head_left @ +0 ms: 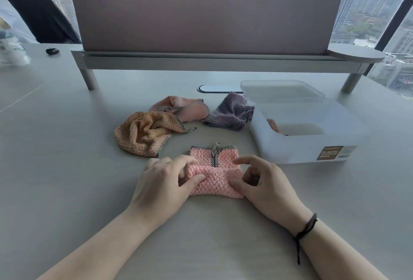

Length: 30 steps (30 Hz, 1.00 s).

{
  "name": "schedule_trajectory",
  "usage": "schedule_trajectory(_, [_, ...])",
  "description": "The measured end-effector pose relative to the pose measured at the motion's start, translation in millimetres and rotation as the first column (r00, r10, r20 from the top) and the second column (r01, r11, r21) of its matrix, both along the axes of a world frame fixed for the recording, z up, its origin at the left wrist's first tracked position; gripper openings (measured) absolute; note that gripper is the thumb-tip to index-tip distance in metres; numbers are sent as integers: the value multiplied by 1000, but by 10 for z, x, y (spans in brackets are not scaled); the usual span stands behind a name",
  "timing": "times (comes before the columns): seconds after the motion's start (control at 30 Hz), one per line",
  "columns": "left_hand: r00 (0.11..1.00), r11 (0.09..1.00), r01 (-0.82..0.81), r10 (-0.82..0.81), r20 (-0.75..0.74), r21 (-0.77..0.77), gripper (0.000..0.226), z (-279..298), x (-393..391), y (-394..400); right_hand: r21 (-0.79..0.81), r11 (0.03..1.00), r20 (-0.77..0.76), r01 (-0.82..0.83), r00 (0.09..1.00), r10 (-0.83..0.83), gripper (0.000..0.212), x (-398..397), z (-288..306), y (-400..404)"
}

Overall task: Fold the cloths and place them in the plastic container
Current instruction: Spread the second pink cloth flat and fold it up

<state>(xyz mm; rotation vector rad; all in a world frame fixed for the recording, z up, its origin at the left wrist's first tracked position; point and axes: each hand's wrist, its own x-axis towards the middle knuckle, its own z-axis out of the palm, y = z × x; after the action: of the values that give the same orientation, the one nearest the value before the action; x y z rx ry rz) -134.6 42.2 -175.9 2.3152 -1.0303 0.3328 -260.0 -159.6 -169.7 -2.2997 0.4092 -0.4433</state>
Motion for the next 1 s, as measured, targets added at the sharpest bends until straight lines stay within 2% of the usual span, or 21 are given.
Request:
schedule_trajectory(0.1, [999,1000,-22,21,50,21,41,26,-28,-5,-59,998,-6,-11,1000,11,30,-18,17,6])
schedule_trajectory(0.2, [987,1000,3,-2,163,-10,33,55,-60,1,-155,988,5,16,1000,-15,27,-32,1,13])
schedule_trajectory(0.27, [969,992,124,-123,214,7,35,53,-109,8,-224,973,83,51,996,-33,25,-51,-10,27])
schedule_trajectory(0.37, [934,932,297,-329,141,208,53,20,-158,14,-400,916,200,34,978,51,27,-87,25,87])
schedule_trajectory(0.4, [927,905,334,-366,83,265,59,5,-154,13,-460,888,178,-16,978,110,33,-94,33,113])
schedule_trajectory(0.47, [916,870,386,-401,-16,308,68,-9,-126,15,-516,840,12,-170,979,205,50,-92,41,172])
schedule_trajectory(0.53, [913,854,400,-405,-58,332,75,-15,-95,16,-494,814,-198,-305,951,237,67,-87,22,189])
schedule_trajectory(0.6, [909,839,413,-404,-100,354,80,-14,-73,19,-470,808,-297,-356,926,235,73,-91,-11,166])
schedule_trajectory(0.73, [899,829,438,-401,-175,349,83,-6,-41,16,-471,812,-312,-345,926,213,70,-91,-9,157])
schedule_trajectory(0.8, [897,837,442,-399,-191,324,78,1,-26,5,-475,818,-305,-325,933,194,68,-78,-12,164])
schedule_trajectory(1.0, [907,903,409,-387,-165,129,62,-13,-59,47,-521,806,-206,-281,958,201,56,-82,-44,150])
